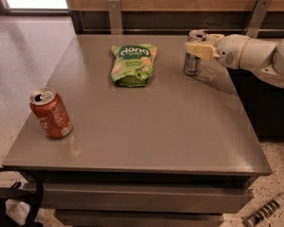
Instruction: Move redbull can near coke can
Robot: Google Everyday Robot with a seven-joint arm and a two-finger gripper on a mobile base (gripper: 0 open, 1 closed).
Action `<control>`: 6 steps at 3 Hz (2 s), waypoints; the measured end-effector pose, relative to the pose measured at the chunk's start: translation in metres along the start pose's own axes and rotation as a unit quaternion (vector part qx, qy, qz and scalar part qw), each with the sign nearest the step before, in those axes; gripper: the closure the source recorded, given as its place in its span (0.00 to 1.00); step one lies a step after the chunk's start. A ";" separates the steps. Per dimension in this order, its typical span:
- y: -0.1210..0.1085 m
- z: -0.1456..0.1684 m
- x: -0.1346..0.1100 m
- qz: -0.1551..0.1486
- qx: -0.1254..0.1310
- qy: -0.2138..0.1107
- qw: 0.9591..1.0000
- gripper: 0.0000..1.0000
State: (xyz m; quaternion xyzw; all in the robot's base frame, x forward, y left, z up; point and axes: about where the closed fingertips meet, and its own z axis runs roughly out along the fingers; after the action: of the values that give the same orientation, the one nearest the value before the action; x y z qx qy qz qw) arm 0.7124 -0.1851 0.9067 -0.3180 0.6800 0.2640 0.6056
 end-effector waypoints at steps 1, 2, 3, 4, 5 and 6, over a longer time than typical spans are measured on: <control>0.002 0.002 0.000 0.000 -0.002 0.000 1.000 1.00; 0.006 0.001 -0.006 -0.002 -0.004 0.001 1.000 1.00; 0.025 -0.012 -0.037 -0.017 -0.009 0.006 1.000 1.00; 0.063 -0.031 -0.063 -0.040 -0.002 0.000 0.999 1.00; 0.140 -0.043 -0.074 -0.064 -0.048 -0.011 0.997 1.00; 0.193 -0.050 -0.079 -0.083 -0.117 -0.019 0.990 1.00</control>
Offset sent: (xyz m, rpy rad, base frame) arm -0.0002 0.0017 0.0044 -0.0036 0.0059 0.0046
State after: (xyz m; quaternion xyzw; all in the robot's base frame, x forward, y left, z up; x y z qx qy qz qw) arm 0.5395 -0.0861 0.9867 -0.4364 0.6041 0.2968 0.5971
